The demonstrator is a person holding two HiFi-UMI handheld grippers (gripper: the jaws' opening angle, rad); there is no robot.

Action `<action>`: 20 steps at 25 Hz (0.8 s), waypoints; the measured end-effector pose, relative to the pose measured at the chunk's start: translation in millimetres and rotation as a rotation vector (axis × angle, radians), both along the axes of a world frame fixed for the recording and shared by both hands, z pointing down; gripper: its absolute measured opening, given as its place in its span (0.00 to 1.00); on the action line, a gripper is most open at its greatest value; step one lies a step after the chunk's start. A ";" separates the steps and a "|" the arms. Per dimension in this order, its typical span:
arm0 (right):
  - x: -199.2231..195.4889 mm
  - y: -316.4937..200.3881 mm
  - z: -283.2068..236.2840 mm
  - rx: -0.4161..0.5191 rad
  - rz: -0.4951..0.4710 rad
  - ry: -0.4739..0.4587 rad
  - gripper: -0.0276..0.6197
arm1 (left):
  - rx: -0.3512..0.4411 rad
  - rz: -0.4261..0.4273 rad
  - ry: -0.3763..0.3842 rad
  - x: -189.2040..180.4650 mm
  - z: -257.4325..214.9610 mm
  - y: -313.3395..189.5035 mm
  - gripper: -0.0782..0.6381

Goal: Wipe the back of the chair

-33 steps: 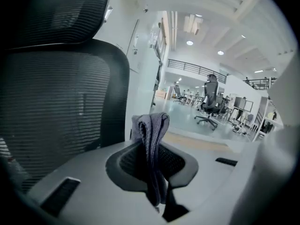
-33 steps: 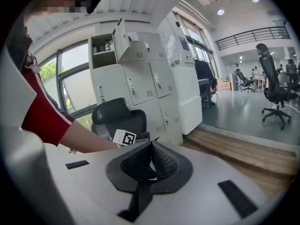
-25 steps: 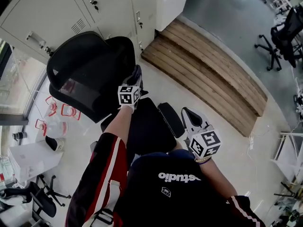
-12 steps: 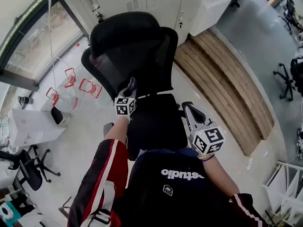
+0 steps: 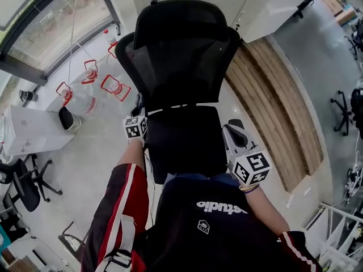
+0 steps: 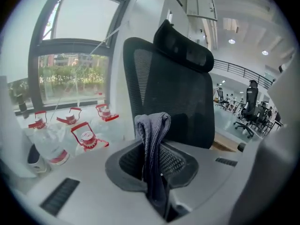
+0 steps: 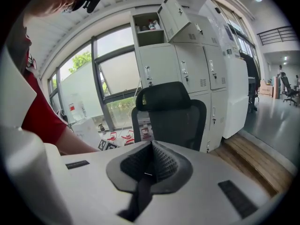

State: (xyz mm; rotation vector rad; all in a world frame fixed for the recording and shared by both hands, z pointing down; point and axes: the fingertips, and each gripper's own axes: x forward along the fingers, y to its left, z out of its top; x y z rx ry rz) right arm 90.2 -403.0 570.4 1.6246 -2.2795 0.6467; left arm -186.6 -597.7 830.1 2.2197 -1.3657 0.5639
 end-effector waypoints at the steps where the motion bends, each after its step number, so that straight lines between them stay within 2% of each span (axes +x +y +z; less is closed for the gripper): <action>1: -1.2 -1.6 0.3 -0.005 0.000 0.005 0.06 | -0.005 -0.010 -0.006 -4.8 3.1 -2.5 0.19; 4: -0.9 -3.0 3.0 -0.017 -0.002 0.020 0.06 | -0.020 -0.024 -0.018 -5.5 14.6 -8.9 0.19; 8: 3.3 2.5 11.9 -0.043 0.000 0.035 0.06 | -0.035 -0.005 -0.014 13.7 27.4 -14.9 0.19; 20: 71.0 7.4 17.6 -0.062 0.079 0.031 0.06 | -0.033 0.123 -0.004 129.6 28.4 -31.2 0.19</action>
